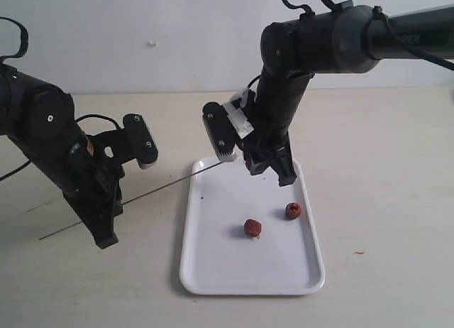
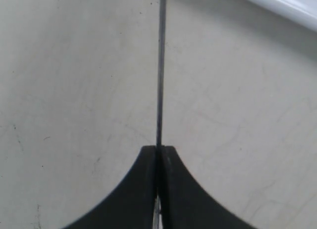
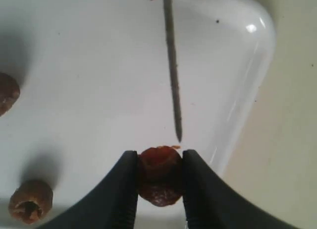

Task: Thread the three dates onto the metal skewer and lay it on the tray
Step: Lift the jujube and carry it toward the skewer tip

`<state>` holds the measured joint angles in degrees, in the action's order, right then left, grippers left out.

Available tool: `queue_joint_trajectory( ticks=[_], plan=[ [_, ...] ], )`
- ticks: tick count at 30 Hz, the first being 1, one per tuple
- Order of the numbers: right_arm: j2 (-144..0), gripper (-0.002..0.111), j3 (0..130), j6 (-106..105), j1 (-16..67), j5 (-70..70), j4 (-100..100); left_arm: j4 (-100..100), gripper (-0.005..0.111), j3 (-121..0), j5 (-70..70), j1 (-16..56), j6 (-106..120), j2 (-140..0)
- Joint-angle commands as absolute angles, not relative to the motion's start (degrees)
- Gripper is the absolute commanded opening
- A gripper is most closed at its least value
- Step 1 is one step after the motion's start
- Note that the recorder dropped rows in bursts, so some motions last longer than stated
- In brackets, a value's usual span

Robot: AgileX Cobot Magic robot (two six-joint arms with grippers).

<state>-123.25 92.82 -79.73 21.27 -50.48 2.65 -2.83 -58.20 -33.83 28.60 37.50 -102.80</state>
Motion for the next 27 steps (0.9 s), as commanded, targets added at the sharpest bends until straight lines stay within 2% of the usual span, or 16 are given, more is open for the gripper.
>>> queue_joint_trajectory(
  ticks=[1,27],
  plan=[
    [-121.7,0.03,93.0,-79.4,21.4,-47.8,2.5,-1.9,0.0,-58.0,-33.6,28.7,37.6,-102.6],
    [-119.9,0.03,93.0,-79.4,21.4,-46.8,5.1,-1.8,0.0,-58.0,-33.2,28.7,37.7,-102.6]
  ],
)
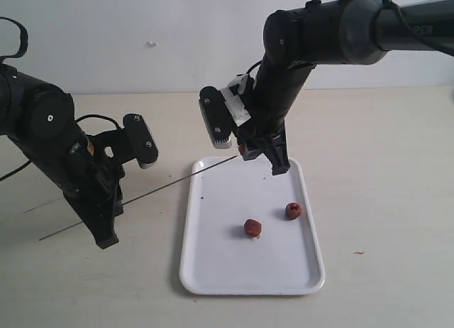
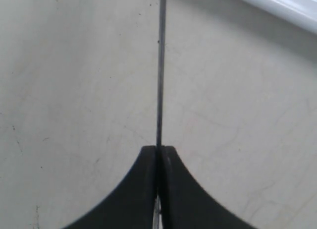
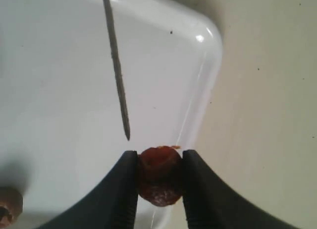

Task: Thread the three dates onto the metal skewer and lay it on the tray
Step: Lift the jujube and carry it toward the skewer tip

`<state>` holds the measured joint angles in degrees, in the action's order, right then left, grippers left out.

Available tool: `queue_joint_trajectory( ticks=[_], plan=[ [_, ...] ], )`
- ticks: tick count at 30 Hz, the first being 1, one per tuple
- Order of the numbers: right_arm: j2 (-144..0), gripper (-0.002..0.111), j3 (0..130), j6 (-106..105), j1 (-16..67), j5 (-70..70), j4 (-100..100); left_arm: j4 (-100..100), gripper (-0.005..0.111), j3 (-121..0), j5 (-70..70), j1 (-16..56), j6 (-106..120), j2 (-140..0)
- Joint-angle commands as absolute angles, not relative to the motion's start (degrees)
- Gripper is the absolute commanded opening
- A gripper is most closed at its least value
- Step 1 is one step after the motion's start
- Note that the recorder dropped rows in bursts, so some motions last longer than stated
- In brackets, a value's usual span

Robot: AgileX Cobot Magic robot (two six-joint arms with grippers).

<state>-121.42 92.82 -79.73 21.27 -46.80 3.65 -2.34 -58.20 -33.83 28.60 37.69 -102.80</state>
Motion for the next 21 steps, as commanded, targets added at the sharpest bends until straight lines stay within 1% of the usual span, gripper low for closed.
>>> queue_joint_trajectory(
  ticks=[1,17,21],
  plan=[
    [-119.8,0.03,93.0,-79.4,21.4,-46.8,5.1,-1.8,0.0,-58.0,-33.2,28.7,37.7,-102.6],
    [-119.3,0.03,93.0,-79.4,21.4,-50.9,5.4,-1.8,0.0,-58.0,-33.1,28.7,37.7,-102.6],
    [-119.3,0.03,93.0,-79.5,22.6,-50.7,5.2,-1.8,0.0,-58.0,-33.0,28.7,37.7,-102.6]
  ],
)
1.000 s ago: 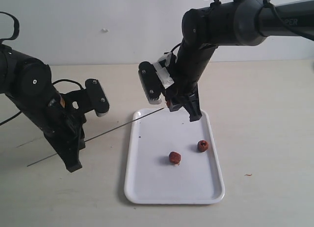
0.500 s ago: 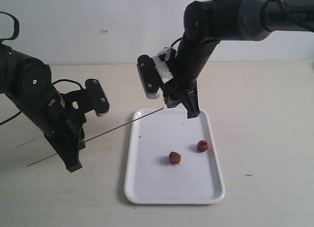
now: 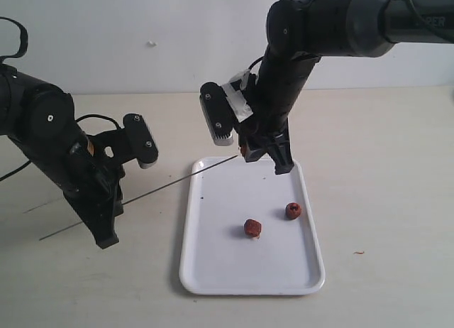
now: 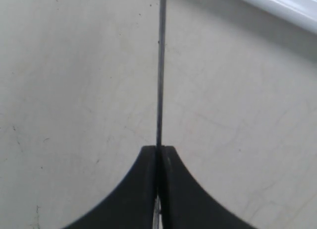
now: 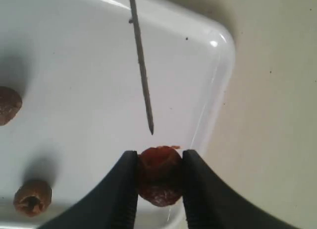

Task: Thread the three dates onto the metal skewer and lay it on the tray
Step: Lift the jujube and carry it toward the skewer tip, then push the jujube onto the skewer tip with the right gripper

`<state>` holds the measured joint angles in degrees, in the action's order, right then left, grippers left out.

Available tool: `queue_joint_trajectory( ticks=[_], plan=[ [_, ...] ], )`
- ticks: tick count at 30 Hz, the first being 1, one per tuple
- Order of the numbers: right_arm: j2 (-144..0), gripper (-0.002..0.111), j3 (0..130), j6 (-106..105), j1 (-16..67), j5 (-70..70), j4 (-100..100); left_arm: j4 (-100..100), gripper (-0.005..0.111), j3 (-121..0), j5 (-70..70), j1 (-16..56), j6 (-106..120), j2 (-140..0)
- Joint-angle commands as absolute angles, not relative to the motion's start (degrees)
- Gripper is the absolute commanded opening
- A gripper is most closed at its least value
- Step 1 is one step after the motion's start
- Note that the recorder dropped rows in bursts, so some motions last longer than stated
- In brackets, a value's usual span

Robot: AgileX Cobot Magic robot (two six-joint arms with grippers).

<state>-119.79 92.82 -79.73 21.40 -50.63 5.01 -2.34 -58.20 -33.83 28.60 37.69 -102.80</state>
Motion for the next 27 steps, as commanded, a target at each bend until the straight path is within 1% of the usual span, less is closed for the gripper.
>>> queue_joint_trajectory(
  ticks=[1,7,15,27],
  plan=[
    [-119.3,0.03,93.0,-79.5,23.2,-50.6,4.7,-1.8,0.0,-58.0,-33.0,28.7,37.7,-102.6],
    [-119.3,0.03,93.0,-79.3,25.4,-48.0,3.3,-1.8,0.0,-58.0,-33.2,28.7,37.7,-102.6],
    [-119.3,0.03,93.0,-76.4,25.6,-48.3,2.8,-1.8,0.0,-58.0,-33.2,28.7,37.6,-102.6],
    [-119.8,0.03,93.0,-74.3,29.3,-46.8,1.8,0.0,0.0,-58.1,-32.0,28.7,37.3,-102.6]
  ],
)
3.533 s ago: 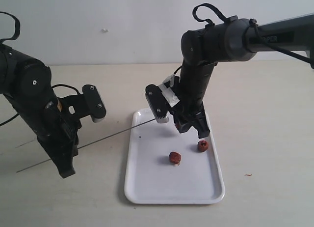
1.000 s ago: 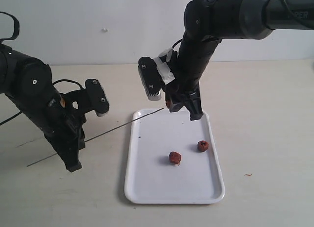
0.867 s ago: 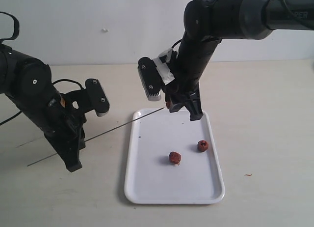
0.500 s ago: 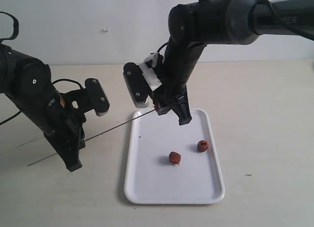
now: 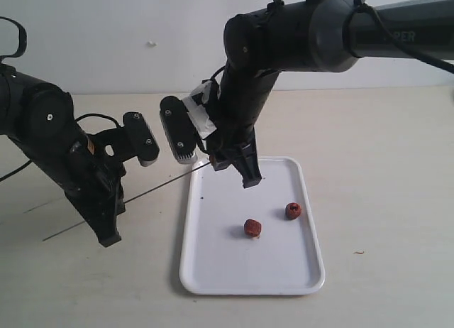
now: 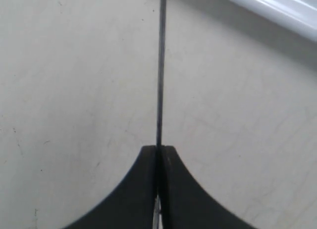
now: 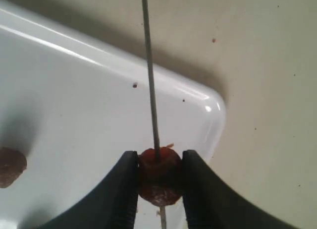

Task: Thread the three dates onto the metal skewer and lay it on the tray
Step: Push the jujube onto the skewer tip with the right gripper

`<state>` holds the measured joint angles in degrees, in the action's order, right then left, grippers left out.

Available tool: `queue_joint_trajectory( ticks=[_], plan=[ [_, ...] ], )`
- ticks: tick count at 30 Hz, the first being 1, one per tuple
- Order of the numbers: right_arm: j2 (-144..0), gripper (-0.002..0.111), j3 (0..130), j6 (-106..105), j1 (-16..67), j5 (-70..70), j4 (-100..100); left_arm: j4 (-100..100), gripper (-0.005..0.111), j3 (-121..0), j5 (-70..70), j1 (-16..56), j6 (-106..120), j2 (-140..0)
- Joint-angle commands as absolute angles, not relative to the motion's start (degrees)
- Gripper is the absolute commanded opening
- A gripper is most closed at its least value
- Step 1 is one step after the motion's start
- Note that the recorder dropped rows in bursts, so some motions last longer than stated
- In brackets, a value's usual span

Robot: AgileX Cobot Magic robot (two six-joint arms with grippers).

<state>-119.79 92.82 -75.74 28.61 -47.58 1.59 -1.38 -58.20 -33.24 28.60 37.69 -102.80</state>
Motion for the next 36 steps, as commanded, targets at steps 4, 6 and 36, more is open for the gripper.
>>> queue_joint_trajectory(
  ticks=[4,6,36],
  plan=[
    [-121.1,0.03,93.0,-73.8,29.3,-46.9,2.9,0.6,0.0,-58.1,-31.3,28.7,37.3,-102.6],
    [-121.6,0.03,93.0,-73.8,29.3,-46.6,2.9,0.7,0.0,-58.1,-31.3,28.7,37.3,-102.6],
    [-120.0,0.06,93.0,-73.3,29.3,-44.0,4.1,2.2,0.0,-58.1,-28.3,28.7,37.3,-102.6]
  ],
)
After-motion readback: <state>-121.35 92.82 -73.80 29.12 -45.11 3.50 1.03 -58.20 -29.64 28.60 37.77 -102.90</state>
